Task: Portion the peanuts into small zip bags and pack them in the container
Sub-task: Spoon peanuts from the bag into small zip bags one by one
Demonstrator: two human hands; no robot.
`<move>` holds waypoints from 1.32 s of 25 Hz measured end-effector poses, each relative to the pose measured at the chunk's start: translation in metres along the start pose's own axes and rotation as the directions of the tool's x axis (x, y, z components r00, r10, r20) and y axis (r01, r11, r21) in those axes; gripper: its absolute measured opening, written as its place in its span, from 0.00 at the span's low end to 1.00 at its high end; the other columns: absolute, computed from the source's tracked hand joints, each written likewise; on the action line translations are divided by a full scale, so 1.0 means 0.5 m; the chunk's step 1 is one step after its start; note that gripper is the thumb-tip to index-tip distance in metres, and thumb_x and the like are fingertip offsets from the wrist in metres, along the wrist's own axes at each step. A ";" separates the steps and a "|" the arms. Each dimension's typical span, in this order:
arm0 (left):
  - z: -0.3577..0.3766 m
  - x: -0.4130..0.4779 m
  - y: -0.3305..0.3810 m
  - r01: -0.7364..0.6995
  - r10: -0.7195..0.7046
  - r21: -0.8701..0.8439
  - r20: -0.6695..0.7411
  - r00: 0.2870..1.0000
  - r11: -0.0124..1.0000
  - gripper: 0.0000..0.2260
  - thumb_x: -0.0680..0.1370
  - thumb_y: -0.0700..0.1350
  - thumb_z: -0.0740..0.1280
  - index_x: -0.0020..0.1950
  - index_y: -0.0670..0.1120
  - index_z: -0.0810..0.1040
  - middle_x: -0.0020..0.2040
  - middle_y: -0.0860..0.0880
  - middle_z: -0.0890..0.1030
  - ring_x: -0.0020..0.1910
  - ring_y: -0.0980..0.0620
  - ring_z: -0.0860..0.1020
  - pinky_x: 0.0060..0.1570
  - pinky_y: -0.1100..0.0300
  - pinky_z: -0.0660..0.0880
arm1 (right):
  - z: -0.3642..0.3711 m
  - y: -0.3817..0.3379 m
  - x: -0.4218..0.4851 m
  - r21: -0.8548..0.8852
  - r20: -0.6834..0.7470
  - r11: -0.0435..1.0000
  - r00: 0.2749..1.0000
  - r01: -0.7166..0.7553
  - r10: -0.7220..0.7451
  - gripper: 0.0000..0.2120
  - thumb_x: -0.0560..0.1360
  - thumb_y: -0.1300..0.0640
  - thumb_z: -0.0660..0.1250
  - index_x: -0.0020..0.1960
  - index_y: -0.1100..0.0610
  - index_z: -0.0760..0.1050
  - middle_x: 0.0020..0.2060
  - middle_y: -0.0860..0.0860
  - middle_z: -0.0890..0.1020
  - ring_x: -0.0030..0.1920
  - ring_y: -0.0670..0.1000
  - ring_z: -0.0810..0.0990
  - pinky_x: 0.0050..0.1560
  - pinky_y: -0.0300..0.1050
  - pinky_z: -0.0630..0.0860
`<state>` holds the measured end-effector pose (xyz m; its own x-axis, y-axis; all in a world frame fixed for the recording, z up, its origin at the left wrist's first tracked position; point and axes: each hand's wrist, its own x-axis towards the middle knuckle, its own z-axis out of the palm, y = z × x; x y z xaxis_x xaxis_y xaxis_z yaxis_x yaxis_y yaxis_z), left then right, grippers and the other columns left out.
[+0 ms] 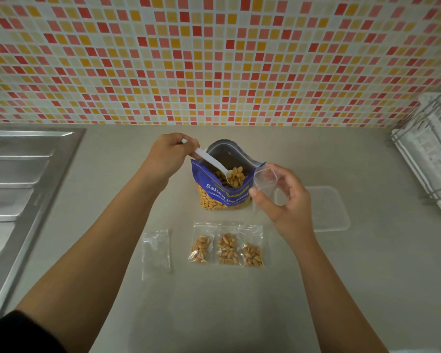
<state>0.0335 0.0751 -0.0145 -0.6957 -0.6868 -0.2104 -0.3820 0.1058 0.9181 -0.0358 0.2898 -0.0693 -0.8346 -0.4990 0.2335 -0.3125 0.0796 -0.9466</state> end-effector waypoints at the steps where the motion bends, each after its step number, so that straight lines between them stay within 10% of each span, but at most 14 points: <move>1: -0.003 0.000 -0.001 0.022 -0.022 -0.013 -0.004 1.000 1.000 0.08 0.80 0.42 0.59 0.48 0.43 0.78 0.41 0.52 0.79 0.43 0.58 0.73 0.42 0.65 0.66 | 0.002 -0.003 0.003 -0.036 -0.028 0.999 1.000 0.013 -0.014 0.24 0.65 0.50 0.75 0.59 0.53 0.75 0.51 0.47 0.81 0.53 0.46 0.79 0.54 0.33 0.72; 14: -0.073 0.029 0.007 0.168 -0.194 -0.227 -0.095 0.976 0.959 0.05 0.78 0.46 0.62 0.49 0.48 0.77 0.37 0.53 0.81 0.52 0.55 0.77 0.52 0.53 0.66 | 0.039 -0.047 0.054 -0.468 0.003 0.879 0.995 0.093 -0.104 0.23 0.63 0.49 0.76 0.56 0.53 0.76 0.45 0.45 0.76 0.44 0.42 0.73 0.44 0.22 0.66; 24: -0.079 0.028 0.069 0.100 -0.110 -0.165 -0.057 0.992 0.981 0.05 0.78 0.46 0.63 0.44 0.48 0.77 0.34 0.53 0.81 0.48 0.56 0.76 0.43 0.56 0.65 | 0.077 -0.056 0.064 -0.434 -0.025 0.899 0.996 0.064 -0.083 0.22 0.64 0.48 0.75 0.55 0.53 0.76 0.46 0.45 0.77 0.48 0.46 0.76 0.43 0.30 0.68; 28: -0.067 0.014 0.132 -0.089 0.091 0.058 -0.035 0.995 0.994 0.10 0.78 0.45 0.62 0.39 0.47 0.79 0.45 0.49 0.81 0.45 0.56 0.74 0.50 0.60 0.63 | 0.079 -0.063 0.067 -0.380 -0.079 0.924 0.994 0.036 -0.071 0.22 0.65 0.48 0.75 0.55 0.54 0.76 0.45 0.43 0.76 0.47 0.45 0.76 0.43 0.29 0.67; 33: -0.030 -0.038 0.245 -0.476 0.452 0.454 0.167 0.876 0.754 0.09 0.78 0.46 0.62 0.45 0.44 0.80 0.37 0.52 0.80 0.30 0.60 0.74 0.28 0.73 0.67 | 0.094 -0.077 0.063 -0.160 -0.203 0.987 0.979 -0.023 -0.010 0.25 0.63 0.44 0.73 0.56 0.53 0.76 0.47 0.46 0.79 0.46 0.46 0.78 0.46 0.40 0.76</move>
<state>0.0094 0.0903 0.1069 -0.8838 -0.4339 0.1751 -0.2330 0.7326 0.6395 -0.0286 0.2307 -0.0357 -0.9061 -0.3143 0.2831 -0.3616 0.2281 -0.9040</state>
